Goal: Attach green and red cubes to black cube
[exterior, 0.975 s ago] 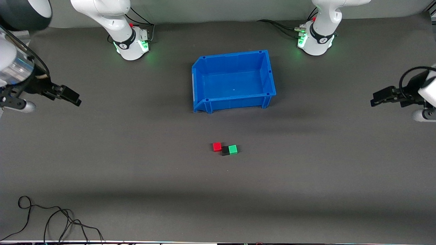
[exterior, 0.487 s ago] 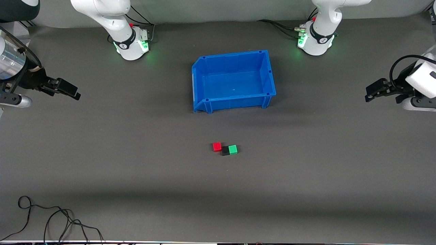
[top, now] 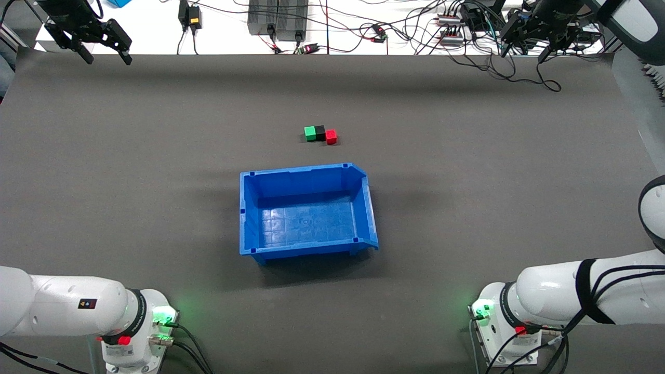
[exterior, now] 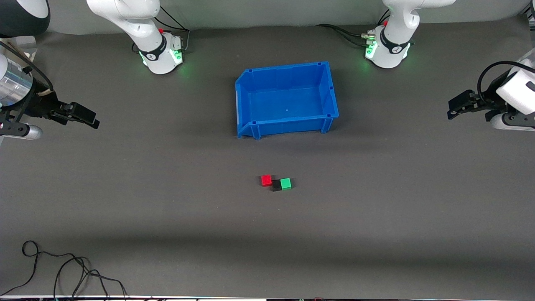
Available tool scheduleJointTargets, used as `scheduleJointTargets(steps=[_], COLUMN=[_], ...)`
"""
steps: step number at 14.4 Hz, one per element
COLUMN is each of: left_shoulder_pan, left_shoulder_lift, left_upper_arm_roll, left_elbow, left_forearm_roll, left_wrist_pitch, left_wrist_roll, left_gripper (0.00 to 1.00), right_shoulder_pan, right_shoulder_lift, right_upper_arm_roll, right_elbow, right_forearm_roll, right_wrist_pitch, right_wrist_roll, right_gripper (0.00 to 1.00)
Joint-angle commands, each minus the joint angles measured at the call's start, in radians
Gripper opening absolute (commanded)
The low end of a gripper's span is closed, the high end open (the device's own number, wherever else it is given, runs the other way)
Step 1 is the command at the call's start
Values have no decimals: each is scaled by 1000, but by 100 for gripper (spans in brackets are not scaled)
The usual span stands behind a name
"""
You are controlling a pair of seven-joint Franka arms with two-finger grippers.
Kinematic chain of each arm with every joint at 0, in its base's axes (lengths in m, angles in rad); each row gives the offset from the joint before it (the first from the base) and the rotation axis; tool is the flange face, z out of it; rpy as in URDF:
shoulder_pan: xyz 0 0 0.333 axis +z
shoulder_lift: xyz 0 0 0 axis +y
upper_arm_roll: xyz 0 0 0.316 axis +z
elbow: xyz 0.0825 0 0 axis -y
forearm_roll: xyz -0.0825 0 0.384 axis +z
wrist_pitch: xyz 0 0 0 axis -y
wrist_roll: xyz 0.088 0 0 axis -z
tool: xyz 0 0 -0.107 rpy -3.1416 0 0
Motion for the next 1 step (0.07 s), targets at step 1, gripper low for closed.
scheduleJointTargets(steps=[1], left_shoulder_pan=[-6], left_shoulder_lift=[-18], left_upper_arm_roll=[3], left_elbow=[-3], left_forearm_roll=[22], left_wrist_pitch=[-13], left_wrist_roll=[15], left_gripper=[100], right_shoulder_pan=[0], right_shoulder_lift=[11], right_upper_arm_roll=[-2], right_elbow=[24], right_forearm_roll=[-7], right_wrist_pitch=[-3], right_wrist_roll=[-15], right_gripper=[100])
